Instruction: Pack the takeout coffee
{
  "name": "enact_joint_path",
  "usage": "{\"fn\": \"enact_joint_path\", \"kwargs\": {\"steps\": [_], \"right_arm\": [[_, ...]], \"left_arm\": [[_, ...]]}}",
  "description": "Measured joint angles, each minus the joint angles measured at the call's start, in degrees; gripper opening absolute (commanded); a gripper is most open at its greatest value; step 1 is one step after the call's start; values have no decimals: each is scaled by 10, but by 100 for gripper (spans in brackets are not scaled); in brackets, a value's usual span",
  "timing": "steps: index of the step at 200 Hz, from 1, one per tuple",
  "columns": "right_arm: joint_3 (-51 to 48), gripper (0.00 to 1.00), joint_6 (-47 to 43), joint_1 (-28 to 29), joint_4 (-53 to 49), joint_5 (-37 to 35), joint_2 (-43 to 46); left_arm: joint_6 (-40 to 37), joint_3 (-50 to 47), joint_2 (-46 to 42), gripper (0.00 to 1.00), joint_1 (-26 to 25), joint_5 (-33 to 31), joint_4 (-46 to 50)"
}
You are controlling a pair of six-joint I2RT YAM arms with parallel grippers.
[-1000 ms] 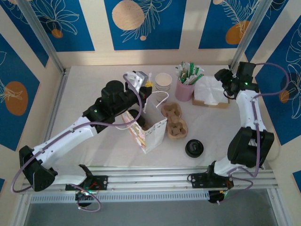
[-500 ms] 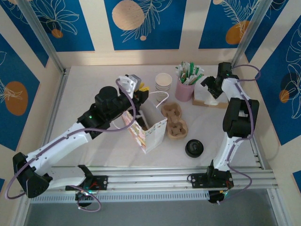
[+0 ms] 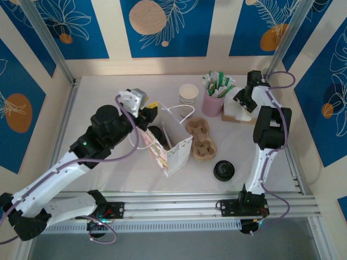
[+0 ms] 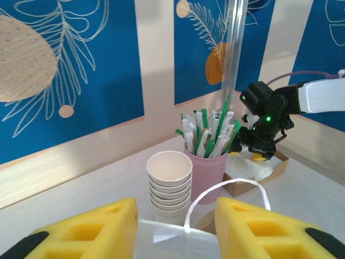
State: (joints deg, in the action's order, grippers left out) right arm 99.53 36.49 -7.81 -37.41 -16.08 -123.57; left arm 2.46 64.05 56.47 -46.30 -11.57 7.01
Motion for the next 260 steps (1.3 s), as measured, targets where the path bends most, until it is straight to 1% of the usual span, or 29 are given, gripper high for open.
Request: {"fn": "enact_joint_path", "kwargs": {"steps": [11,24,36,45,54,69,77,92,103,122,146,176,190,203,218,231,240,260], "right_arm": [[8,54,-3,0,-6,-1,-13],[16,42,-3,0,-13,-3,-23],[17,38,-2,0,-15,-3,-25],[20,30,1,0,-19,-3,-24],[22,26,3,0,-19,-3,-24],[22,13,1,0,-19,-5,-20],[22,8,3,0,-19,-6,-16],[19,6,8,-1,-19,-5,2],[15,0,9,-1,-19,-5,27],[2,0,13,-3,-17,-5,86],[-18,0,13,-7,-6,-5,185],[-56,0,12,-6,2,-3,320],[-78,0,7,2,9,3,387],[-96,0,-4,26,15,14,446],[-104,0,-22,82,21,26,503],[-104,0,-38,150,27,33,540],[-104,0,-49,209,33,41,562],[-104,0,-62,326,44,56,582]], "left_arm": [[0,-3,-21,43,0,-10,15],[0,-10,-46,43,0,-23,35],[2,-20,-68,43,0,-35,51],[3,-30,-83,43,0,-44,64],[5,-38,-96,43,0,-52,74],[10,-51,-111,43,0,-63,91],[15,-58,-118,43,0,-68,97],[19,-68,-125,43,0,-74,106],[22,-74,-128,43,0,-77,110],[26,-80,-128,43,0,-81,114],[35,-87,-129,44,0,-86,113],[52,-104,-129,54,0,-104,112],[65,-112,-130,56,0,-116,114],[78,-113,-130,58,0,-128,120],[93,-113,-130,60,0,-143,122],[107,-113,-130,61,0,-151,125],[115,-113,-130,61,0,-151,126],[134,-113,-130,61,0,-151,126]]}}
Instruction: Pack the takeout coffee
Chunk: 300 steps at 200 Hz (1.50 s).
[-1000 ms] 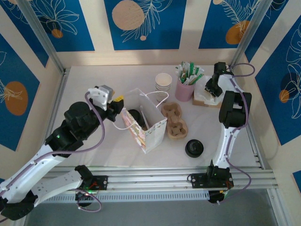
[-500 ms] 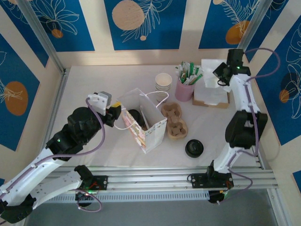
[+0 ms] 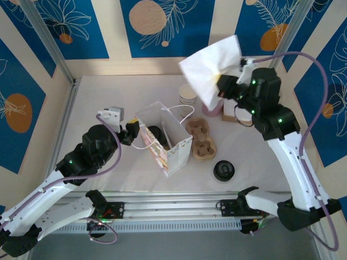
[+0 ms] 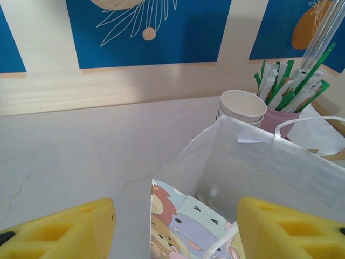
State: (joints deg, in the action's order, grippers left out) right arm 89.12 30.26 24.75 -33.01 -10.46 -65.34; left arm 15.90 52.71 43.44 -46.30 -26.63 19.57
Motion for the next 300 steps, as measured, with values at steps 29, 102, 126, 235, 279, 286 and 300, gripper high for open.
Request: {"fn": "enact_joint_path", "kwargs": {"steps": [29,102,126,235,279,286,300], "right_arm": [[10,0,-17,157,15,0,-26],[25,0,7,263,-16,22,-170],[25,0,13,263,-36,36,-184],[52,0,2,263,-168,25,-296],[80,3,-30,270,-210,-23,-335],[83,4,-35,273,-214,-30,-339],[92,8,-46,279,-220,-40,-344]], "left_arm": [[28,-5,0,58,0,5,0],[80,-17,0,34,0,46,26],[87,-26,0,23,0,56,32],[77,-61,6,0,0,41,39],[73,-62,7,0,0,41,39],[71,-62,7,0,0,41,39],[66,-62,7,0,0,41,39]]}}
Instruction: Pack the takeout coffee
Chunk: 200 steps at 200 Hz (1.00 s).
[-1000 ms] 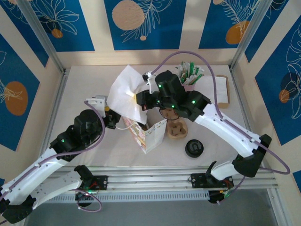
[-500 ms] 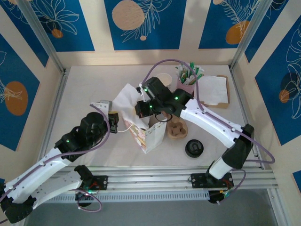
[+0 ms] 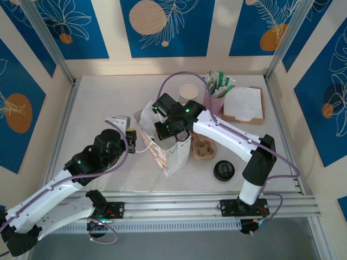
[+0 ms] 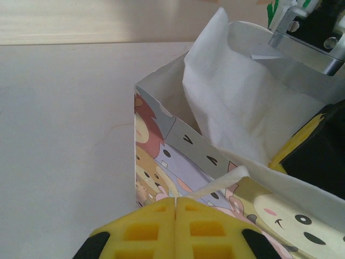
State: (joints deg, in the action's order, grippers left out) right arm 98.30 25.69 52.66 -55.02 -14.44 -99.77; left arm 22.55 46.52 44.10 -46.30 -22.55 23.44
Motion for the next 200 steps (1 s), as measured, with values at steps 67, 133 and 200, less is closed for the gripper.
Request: {"fn": "enact_joint_path", "kwargs": {"steps": [67,133,200], "right_arm": [[52,52,-37,10,-12,-31,6],[58,55,-51,16,9,-57,112],[-142,68,-141,14,211,-129,344]], "left_arm": [[-15,22,0,4,0,7,7],[-38,68,4,33,0,16,16],[-147,158,1,87,0,11,-11]]}}
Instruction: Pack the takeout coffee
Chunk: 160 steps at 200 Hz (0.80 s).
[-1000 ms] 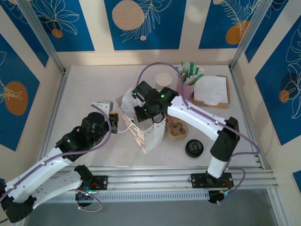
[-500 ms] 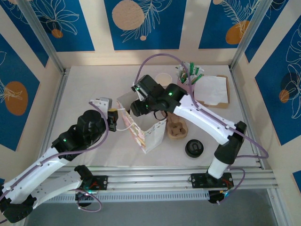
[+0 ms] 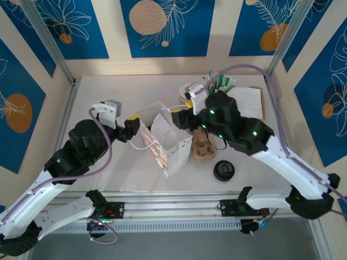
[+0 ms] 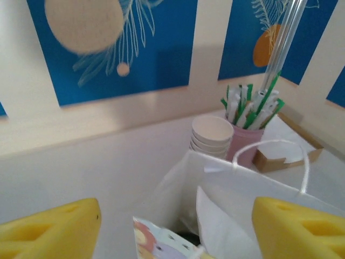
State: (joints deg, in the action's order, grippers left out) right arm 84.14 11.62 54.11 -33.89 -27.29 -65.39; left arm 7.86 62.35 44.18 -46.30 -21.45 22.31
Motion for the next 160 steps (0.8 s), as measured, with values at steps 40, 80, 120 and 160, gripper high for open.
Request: {"fn": "enact_joint_path", "kwargs": {"steps": [40,80,120,160], "right_arm": [[-176,79,-82,-71,136,-51,156],[-336,82,-112,-254,230,-34,244],[-495,84,-110,-413,325,38,211],[-568,85,-55,-512,402,95,90]], "left_arm": [[-85,-17,-2,100,1,-103,-80],[-100,-70,29,100,85,-161,-170],[13,-103,107,100,283,-123,-172],[38,-189,195,100,312,-129,-224]]}}
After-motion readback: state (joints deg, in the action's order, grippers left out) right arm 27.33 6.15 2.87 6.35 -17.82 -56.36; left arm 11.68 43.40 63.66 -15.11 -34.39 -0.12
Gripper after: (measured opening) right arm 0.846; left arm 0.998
